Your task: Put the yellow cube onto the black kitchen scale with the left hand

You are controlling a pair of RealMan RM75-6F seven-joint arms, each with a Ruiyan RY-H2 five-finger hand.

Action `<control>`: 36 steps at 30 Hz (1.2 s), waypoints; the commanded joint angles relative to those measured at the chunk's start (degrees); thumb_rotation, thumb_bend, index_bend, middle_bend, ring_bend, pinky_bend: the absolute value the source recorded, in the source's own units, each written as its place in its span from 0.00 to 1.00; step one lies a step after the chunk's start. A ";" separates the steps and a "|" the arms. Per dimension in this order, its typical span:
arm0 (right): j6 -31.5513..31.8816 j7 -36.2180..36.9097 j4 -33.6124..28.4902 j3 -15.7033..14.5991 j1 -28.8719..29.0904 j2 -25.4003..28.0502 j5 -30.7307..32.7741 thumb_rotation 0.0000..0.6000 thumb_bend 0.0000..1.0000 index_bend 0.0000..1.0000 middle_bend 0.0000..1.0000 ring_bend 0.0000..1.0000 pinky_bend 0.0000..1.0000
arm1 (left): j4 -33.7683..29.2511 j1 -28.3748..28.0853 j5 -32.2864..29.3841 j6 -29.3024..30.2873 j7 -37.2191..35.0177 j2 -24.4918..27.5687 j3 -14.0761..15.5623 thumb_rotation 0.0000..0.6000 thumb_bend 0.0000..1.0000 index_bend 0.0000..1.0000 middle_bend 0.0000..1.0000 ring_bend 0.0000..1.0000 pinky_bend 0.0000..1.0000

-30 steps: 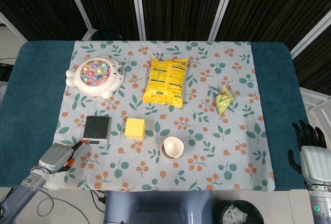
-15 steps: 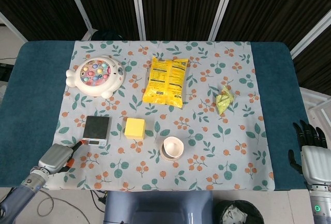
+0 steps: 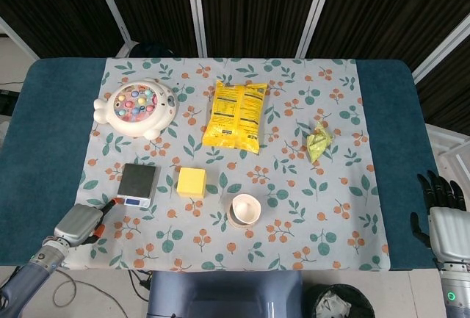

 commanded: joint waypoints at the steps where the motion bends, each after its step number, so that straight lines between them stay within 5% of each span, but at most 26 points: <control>1: 0.03 0.01 -0.01 0.03 -0.02 0.02 0.05 1.00 0.56 0.00 0.03 0.00 0.01 | 0.01 0.00 -0.28 -0.10 0.38 -0.01 0.03 1.00 0.53 0.12 0.58 0.51 0.56; 14: 0.41 0.11 0.11 0.15 -0.29 0.19 0.23 1.00 0.56 0.00 0.03 0.00 0.01 | -2.72 0.44 0.66 3.56 1.45 1.63 -0.93 1.00 0.51 0.13 0.55 0.50 0.56; 18: 0.47 0.18 0.14 0.15 -0.36 0.23 0.25 1.00 0.56 0.00 0.03 0.00 0.01 | -4.72 0.70 1.69 6.18 1.21 2.54 -1.83 1.00 0.36 0.13 0.42 0.38 0.52; 24: 0.48 0.31 0.17 0.11 -0.43 0.29 0.24 1.00 0.56 0.00 0.03 0.00 0.01 | -8.00 0.55 4.25 10.47 -2.29 3.23 -4.12 1.00 0.08 0.08 0.14 0.09 0.26; 30: 0.58 0.53 0.09 0.02 -0.50 0.44 -0.04 1.00 0.56 0.00 0.03 0.00 0.01 | -14.21 -2.78 2.46 10.55 3.44 3.56 -8.99 1.00 0.05 0.05 0.11 0.07 0.22; 36: 0.60 0.91 0.12 -0.05 -0.58 0.63 -0.21 1.00 0.56 0.00 0.03 0.00 0.01 | -20.29 -8.19 -8.52 7.30 15.93 1.60 -15.05 1.00 0.05 0.06 0.13 0.07 0.23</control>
